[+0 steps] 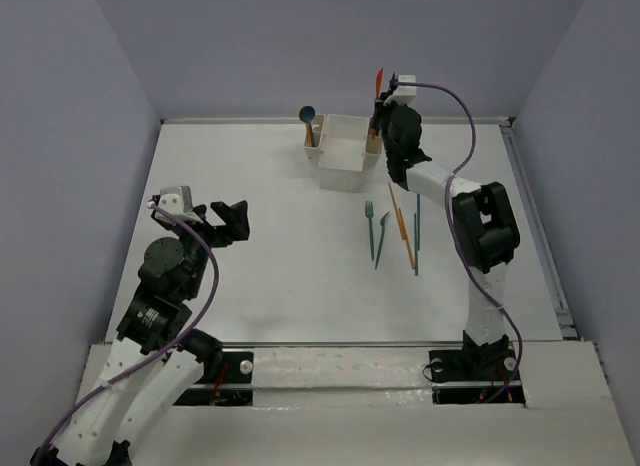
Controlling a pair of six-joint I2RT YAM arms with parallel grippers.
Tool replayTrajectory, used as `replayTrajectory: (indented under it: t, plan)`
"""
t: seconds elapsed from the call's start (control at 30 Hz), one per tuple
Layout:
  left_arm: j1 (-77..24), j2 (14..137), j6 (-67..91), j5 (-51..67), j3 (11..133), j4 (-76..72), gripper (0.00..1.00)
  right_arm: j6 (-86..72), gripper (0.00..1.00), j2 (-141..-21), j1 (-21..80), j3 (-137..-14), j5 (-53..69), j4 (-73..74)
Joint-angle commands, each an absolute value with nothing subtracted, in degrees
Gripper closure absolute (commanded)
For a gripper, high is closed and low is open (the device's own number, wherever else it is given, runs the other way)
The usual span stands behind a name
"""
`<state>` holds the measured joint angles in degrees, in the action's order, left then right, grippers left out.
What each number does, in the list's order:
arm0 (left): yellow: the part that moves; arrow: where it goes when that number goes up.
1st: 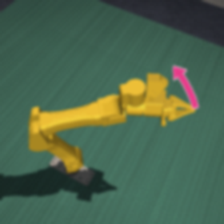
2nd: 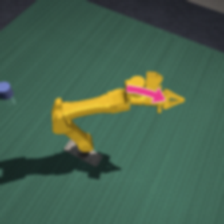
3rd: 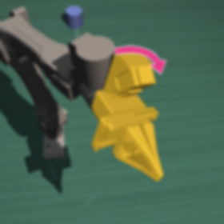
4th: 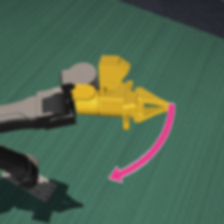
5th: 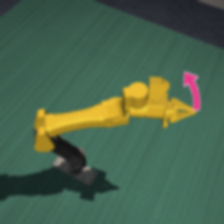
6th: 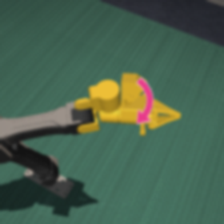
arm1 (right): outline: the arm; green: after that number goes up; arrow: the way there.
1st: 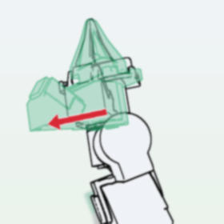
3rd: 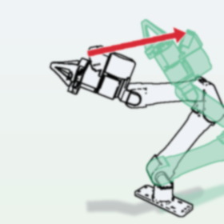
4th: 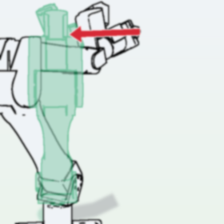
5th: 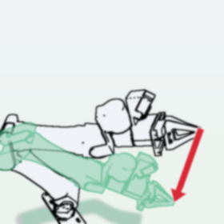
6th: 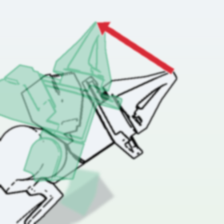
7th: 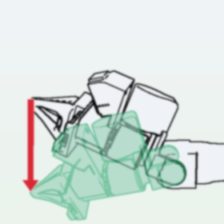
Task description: Sort the eating utensils into containers
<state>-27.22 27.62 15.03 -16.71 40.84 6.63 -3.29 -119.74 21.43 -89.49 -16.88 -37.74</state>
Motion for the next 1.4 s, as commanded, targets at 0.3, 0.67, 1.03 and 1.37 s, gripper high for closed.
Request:
replayTrajectory:
  t: [0.3,0.67,1.03,1.37]
  plan:
    - [-25.75,29.0,14.33,-16.35,40.61,4.04,0.01,1.93,1.0,-120.31,20.48,-95.53,-18.54,-47.73]
    - [-25.75,29.09,14.24,-16.08,40.61,3.78,0.01,2.72,1.0,-124.98,20.48,-95.36,-17.49,-47.2]
    - [-25.75,28.65,14.33,-15.82,40.78,3.78,0.01,0.44,0.5,-122.17,20.48,-90.35,-14.07,-45.37]
    - [-25.75,26.46,14.76,-14.5,40.87,3.87,0.01,-6.49,0.14,-110.77,20.48,-88.7,-10.64,-24.64]
